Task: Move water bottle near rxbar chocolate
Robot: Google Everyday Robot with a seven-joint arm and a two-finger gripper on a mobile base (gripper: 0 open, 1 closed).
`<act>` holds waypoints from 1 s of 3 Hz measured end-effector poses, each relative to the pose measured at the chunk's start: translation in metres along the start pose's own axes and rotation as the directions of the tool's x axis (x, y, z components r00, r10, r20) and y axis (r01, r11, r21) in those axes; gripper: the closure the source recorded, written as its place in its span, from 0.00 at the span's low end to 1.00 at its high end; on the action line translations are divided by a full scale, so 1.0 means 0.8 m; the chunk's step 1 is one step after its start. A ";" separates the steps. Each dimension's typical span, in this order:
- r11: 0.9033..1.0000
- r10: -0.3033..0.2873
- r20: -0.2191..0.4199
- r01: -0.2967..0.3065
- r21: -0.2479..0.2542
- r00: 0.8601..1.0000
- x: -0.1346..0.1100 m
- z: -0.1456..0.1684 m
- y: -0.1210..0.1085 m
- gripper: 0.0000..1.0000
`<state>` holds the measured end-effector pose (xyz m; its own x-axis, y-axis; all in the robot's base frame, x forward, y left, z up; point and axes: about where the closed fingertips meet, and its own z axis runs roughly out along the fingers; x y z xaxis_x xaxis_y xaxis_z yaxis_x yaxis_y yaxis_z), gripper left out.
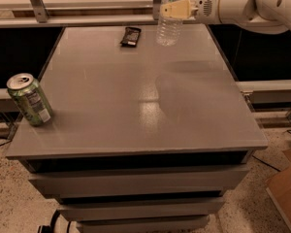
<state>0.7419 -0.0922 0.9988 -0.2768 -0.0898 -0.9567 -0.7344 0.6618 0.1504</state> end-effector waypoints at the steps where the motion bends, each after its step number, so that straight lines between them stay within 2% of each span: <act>1: 1.000 -0.004 0.000 0.004 -0.002 1.000 0.000 0.001 0.001 1.00; 2: 0.999 -0.020 0.052 0.019 0.028 0.998 -0.001 0.002 -0.005 1.00; 3: 0.994 -0.056 0.195 0.036 0.104 0.979 0.003 0.004 -0.037 1.00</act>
Offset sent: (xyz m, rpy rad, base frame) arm 0.0190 -0.0253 0.0022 0.1260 -0.3072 -0.2006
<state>0.7648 -0.1101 0.9909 -0.1091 0.0207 -0.9938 -0.6754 0.7320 0.0894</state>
